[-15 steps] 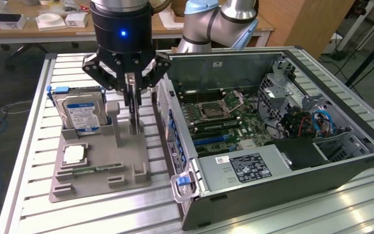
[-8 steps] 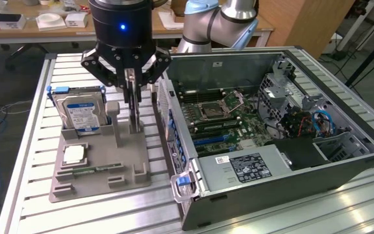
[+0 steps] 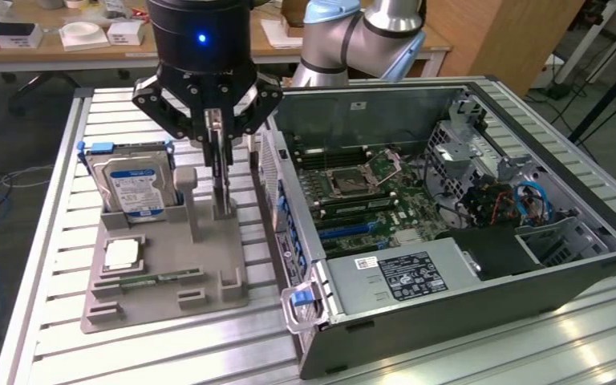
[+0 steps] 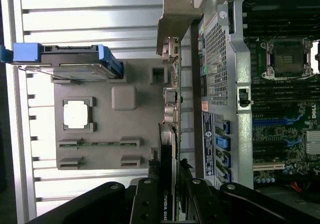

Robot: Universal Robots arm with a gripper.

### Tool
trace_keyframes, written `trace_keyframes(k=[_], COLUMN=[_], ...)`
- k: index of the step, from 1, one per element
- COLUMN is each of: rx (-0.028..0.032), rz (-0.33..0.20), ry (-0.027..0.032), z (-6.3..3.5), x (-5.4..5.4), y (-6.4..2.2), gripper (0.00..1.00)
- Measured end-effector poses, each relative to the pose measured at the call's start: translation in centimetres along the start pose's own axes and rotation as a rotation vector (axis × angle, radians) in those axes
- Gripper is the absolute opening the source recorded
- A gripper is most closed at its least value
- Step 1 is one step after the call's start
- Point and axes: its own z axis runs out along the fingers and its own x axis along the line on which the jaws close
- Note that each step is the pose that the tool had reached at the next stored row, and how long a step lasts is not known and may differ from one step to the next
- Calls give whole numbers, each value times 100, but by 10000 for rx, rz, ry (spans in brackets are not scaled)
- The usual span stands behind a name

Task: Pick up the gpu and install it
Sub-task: 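Pick up the gpu and move the gpu toward the slot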

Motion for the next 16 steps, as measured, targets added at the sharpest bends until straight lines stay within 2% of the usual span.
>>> trace_keyframes(k=[11,16], rx=[0,-1], rz=[0,0], ry=[-1,0], z=[-150,-154], x=[-3,-3], y=[7,7], gripper=[26,26])
